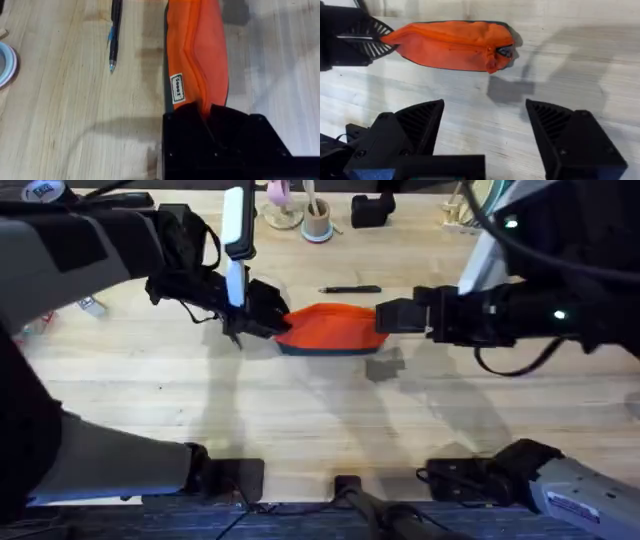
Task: Unzip the bag, pick up the pens from the table one at a time and place them inside, then zip the bag closed.
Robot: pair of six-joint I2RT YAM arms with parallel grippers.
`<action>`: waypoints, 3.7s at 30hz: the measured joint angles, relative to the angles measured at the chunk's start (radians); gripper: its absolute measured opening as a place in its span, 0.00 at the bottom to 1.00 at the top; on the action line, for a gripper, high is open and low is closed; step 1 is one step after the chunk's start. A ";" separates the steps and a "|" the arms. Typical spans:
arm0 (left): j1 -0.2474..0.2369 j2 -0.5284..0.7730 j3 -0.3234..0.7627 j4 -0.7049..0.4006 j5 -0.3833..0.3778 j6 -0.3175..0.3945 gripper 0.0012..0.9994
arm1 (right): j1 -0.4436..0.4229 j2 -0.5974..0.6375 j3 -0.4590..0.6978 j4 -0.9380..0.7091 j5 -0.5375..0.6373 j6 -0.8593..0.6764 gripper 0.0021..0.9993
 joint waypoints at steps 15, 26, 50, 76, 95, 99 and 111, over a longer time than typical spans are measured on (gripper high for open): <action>0.000 0.000 0.000 0.000 0.000 0.000 0.04 | 0.003 0.188 0.000 0.089 -0.027 0.004 1.00; 0.000 0.000 0.000 0.000 0.000 0.000 0.04 | 0.005 0.228 -0.048 0.200 -0.026 0.040 1.00; 0.000 0.000 0.000 0.000 0.000 0.000 0.04 | 0.055 0.228 -0.119 0.340 0.046 0.131 0.53; 0.000 0.000 0.000 0.001 0.000 -0.001 0.04 | 0.055 0.252 -0.120 0.335 0.104 0.138 0.03; 0.000 0.000 0.000 0.011 -0.014 -0.003 0.04 | 0.054 0.135 -0.121 0.317 0.005 0.110 0.03; -0.003 0.000 0.000 0.001 -0.003 -0.003 0.04 | 0.055 0.135 -0.122 0.352 -0.059 0.108 0.03; -0.003 0.000 0.000 0.006 -0.005 -0.003 0.04 | 0.055 0.135 -0.122 0.477 -0.137 0.108 0.03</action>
